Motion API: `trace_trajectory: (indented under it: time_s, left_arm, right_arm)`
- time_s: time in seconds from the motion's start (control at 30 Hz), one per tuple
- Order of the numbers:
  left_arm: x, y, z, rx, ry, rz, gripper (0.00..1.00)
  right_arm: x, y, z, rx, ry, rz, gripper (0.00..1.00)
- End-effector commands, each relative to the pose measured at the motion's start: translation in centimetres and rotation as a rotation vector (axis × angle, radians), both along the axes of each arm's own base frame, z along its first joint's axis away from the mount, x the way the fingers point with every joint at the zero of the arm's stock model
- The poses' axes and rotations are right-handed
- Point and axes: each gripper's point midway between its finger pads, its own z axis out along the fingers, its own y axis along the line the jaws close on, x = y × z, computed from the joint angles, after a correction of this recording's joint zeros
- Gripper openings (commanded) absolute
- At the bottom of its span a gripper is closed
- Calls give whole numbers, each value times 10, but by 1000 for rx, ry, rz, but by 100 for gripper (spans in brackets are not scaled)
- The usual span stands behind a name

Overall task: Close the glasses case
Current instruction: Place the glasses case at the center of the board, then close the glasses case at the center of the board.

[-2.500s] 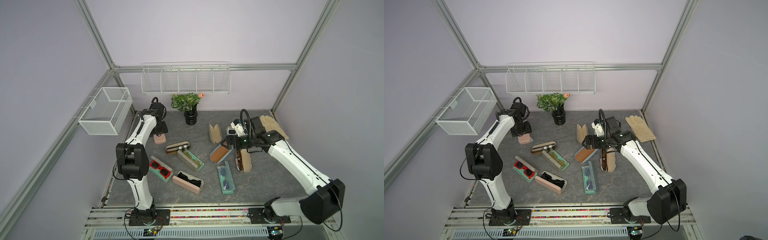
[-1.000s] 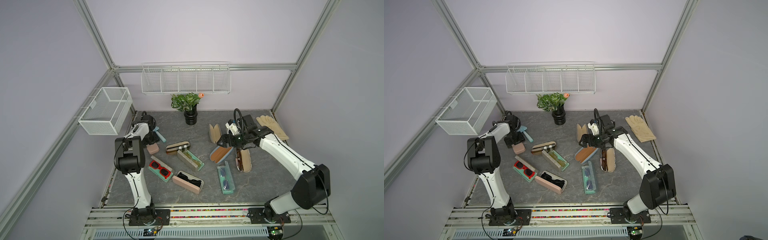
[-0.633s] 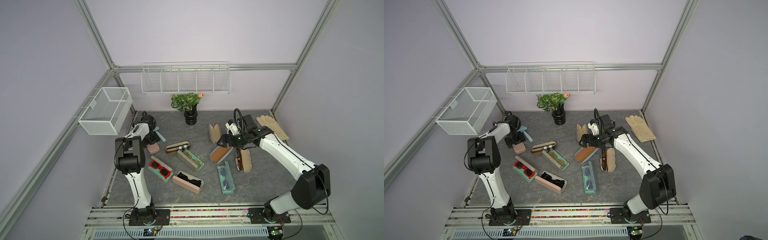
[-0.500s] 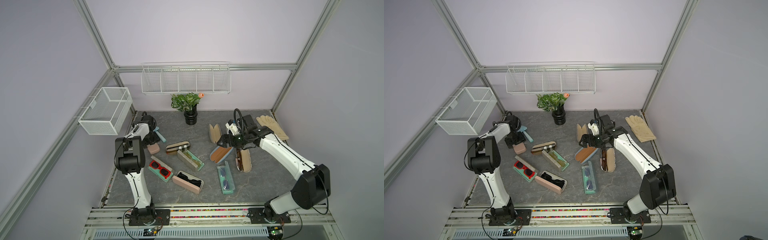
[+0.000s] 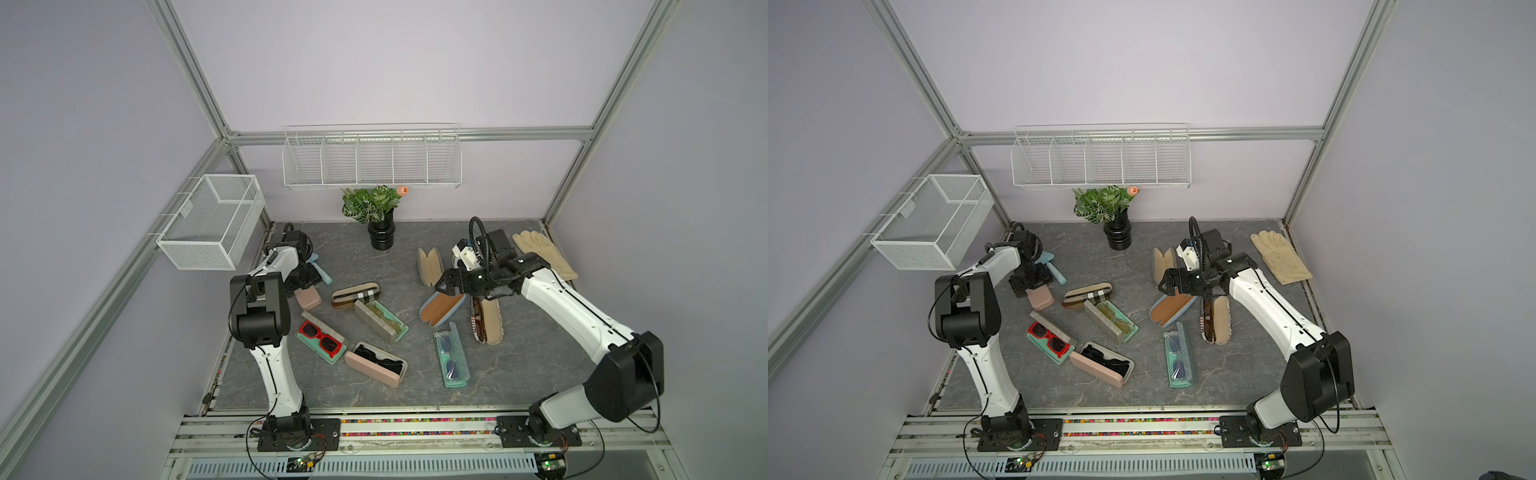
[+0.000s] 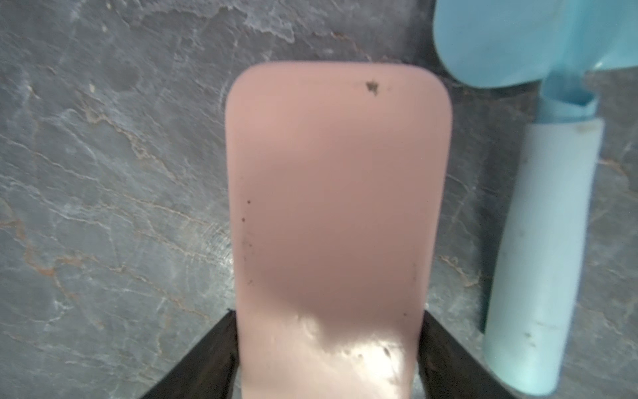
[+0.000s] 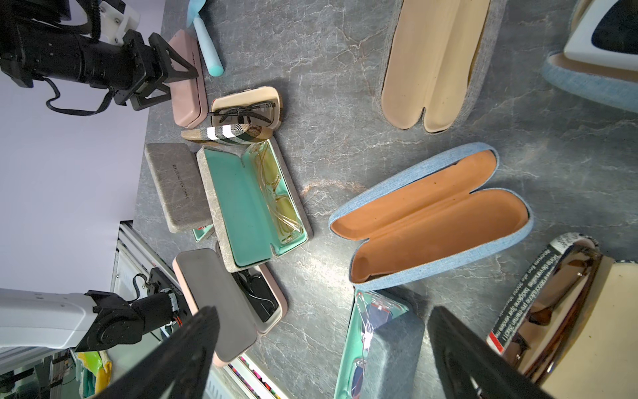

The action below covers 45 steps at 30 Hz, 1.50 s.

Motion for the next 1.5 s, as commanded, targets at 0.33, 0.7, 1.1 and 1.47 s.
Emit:
trace_trajectory:
  time_s: [0.33, 0.7, 1.1, 1.47]
  left_arm:
    - [15, -23, 38, -48, -98, -6, 86]
    - [26, -87, 88, -26, -187, -107, 86]
    - [21, -194, 140, -140, -319, -307, 25]
    - [29, -322, 82, -291, -249, -481, 0]
  right_arm:
    - [3, -11, 14, -45, -51, -41, 98]
    - [23, -26, 14, -162, -74, -78, 95]
    - [79, -20, -9, -241, -85, -100, 18]
    - [125, -24, -54, -278, -43, -144, 7]
